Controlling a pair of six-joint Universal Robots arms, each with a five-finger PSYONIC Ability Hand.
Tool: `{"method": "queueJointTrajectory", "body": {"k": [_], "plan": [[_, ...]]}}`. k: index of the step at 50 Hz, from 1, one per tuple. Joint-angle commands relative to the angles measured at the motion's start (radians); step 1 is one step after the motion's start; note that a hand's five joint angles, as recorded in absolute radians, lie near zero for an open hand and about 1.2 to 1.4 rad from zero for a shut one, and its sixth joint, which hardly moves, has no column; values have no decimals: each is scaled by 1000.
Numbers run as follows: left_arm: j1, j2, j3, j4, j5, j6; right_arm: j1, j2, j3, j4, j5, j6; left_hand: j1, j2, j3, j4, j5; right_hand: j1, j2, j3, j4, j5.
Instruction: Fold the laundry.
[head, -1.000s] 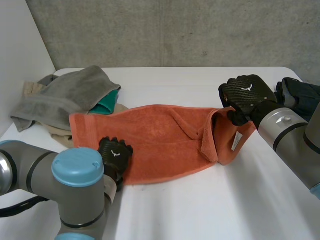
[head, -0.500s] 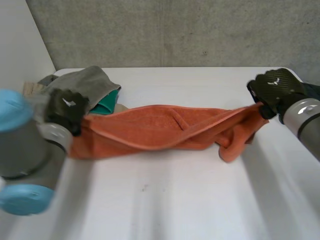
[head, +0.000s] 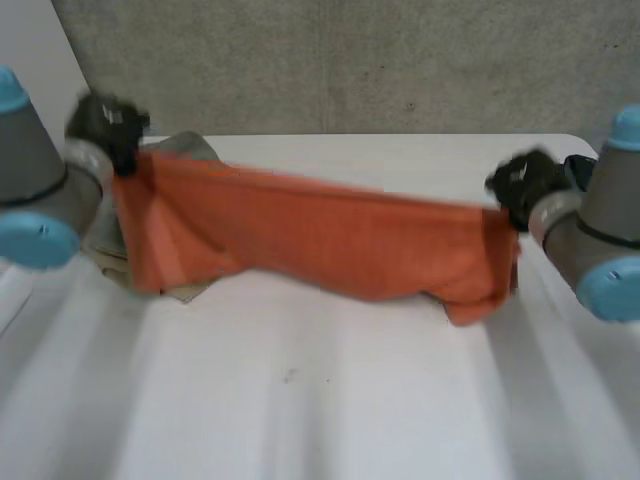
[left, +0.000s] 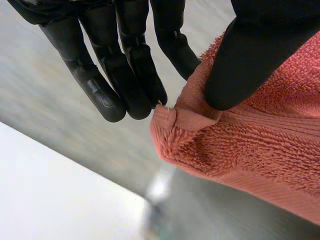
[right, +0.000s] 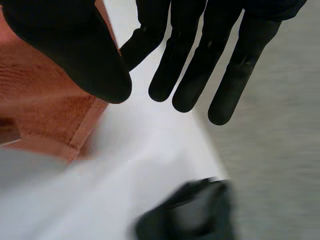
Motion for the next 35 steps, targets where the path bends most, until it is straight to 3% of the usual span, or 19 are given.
{"method": "queueJointTrajectory", "body": {"k": [1,5,9,16,24,35], "plan": [[-4,-35,407,177,1,-164,14,33,-286,-325,106,116,233,202,208,202,248,242,213,203,195,202],[-24,-32,533,243,-74,-262,29,-21,-291,-632,105,176,233,202,208,202,248,242,213,203,195,202],[-32,-30,542,240,-85,-281,45,-61,-248,-743,95,169,233,202,208,202,248,242,213,203,195,202],[-22,-18,420,248,-69,-288,45,-85,-147,-691,48,158,233,202,208,202,248,242,213,203,195,202],[-6,23,84,311,-43,-285,-11,-104,72,-623,26,193,233,202,208,202,248,242,213,203,195,202],[-7,111,-410,323,84,-241,-101,-98,347,-418,-99,192,233,202,208,202,248,242,213,203,195,202]]}}
